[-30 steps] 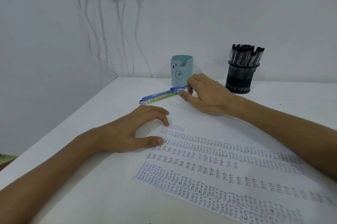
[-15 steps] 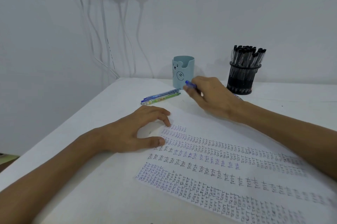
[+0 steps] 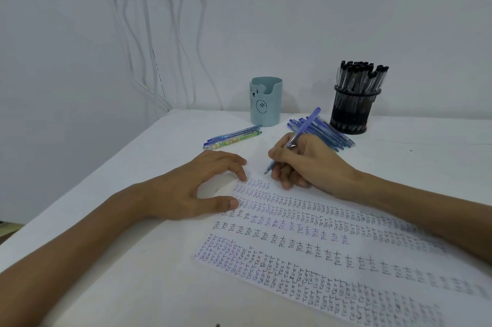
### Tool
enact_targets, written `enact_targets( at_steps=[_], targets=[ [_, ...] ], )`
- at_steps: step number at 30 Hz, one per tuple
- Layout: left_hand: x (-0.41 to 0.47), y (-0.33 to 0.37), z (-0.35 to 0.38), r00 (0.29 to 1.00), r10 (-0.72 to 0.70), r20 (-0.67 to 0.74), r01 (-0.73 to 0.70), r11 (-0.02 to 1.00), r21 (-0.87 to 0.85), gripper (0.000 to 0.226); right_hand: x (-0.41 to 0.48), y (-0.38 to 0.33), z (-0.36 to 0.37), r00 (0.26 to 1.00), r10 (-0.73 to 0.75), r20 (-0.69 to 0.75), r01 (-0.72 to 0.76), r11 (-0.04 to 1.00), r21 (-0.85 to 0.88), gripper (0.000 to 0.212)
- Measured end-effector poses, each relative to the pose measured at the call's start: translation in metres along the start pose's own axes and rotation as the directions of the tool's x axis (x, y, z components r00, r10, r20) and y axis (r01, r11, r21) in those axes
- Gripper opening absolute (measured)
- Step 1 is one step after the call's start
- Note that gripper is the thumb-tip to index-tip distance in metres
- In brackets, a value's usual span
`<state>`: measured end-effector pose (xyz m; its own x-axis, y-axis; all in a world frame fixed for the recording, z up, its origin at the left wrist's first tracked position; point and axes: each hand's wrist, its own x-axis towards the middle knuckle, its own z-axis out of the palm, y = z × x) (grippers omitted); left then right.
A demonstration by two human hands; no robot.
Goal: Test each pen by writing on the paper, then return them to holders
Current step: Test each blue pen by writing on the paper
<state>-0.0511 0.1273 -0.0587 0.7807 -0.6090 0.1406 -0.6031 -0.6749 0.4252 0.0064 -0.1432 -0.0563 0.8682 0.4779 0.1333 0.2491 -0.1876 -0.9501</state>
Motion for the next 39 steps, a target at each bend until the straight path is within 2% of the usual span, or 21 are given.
enact_targets(
  at_steps=[6, 15, 39],
  targets=[
    [0.0002, -0.0001, -0.0003, 1.0, -0.007, 0.004, 0.007, 1.0, -0.001, 0.04, -0.0032, -0.0069, 0.0017, 0.998, 0.025, 0.059, -0.019, 0.996, -0.088, 0.014],
    [-0.0001, -0.0001, 0.0004, 1.0, 0.01, -0.002, -0.01, 1.0, -0.001, 0.04, -0.0077, -0.0026, 0.0032, 0.994, -0.078, 0.078, 0.092, 0.977, -0.192, 0.009],
    [0.0011, -0.0026, 0.0017, 1.0, 0.007, -0.003, -0.007, 1.0, 0.009, 0.042, -0.008, -0.0044, 0.0037, 0.994, -0.062, 0.093, 0.083, 0.968, -0.235, 0.01]
  ],
)
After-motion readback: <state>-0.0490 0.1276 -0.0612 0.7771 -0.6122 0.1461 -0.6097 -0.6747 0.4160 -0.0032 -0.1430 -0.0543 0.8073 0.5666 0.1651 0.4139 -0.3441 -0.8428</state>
